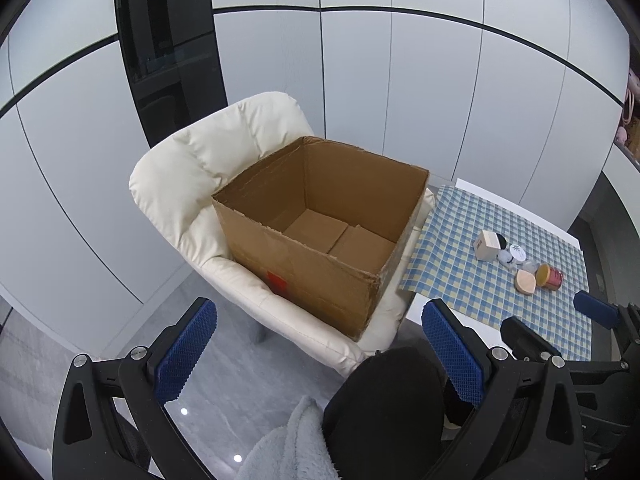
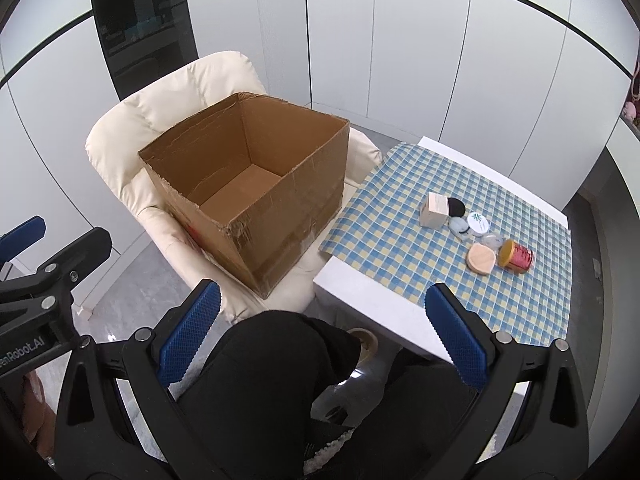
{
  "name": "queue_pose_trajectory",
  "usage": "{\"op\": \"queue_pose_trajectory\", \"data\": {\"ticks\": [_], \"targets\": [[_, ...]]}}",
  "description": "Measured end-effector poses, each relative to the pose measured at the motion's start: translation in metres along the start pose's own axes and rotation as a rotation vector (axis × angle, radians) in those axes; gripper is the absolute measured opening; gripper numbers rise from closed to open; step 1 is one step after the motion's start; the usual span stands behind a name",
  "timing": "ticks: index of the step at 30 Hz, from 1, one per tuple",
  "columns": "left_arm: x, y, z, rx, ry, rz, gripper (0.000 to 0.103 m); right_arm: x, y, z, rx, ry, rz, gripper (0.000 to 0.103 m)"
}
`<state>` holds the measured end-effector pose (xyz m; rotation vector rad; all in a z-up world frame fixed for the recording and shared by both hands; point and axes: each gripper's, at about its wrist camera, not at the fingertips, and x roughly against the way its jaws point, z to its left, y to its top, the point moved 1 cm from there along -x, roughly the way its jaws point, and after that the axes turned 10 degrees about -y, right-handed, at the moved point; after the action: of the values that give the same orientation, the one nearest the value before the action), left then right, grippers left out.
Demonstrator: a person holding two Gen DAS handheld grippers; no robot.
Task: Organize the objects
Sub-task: 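Withdraw both open tools from the box back toward the table, then move both open tools over the checkered table toward the small items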
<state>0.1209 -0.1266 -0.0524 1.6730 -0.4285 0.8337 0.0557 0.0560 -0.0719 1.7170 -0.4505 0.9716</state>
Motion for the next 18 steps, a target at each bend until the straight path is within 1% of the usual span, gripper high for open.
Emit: {"op": "queue_pose_trajectory", "data": {"ticks": [2,5,9,18], "targets": [[0.000,-0.003,-0.002,-0.003,0.003,0.005,0.102,0.002,-0.005,0.000,0.001,0.007,0.011,0.103],[0.000,-0.009,-0.005,0.000,-0.014,0.020,0.102,0.005,-0.012,0.000,0.002,0.003,0.018,0.103],[0.004,-0.014,-0.007,0.004,-0.035,0.031,0.102,0.008,-0.020,-0.001,-0.005,0.022,0.043,0.103],[0.011,-0.016,-0.015,-0.005,-0.058,0.022,0.102,0.023,-0.025,-0.006,-0.014,-0.011,0.021,0.103]]}}
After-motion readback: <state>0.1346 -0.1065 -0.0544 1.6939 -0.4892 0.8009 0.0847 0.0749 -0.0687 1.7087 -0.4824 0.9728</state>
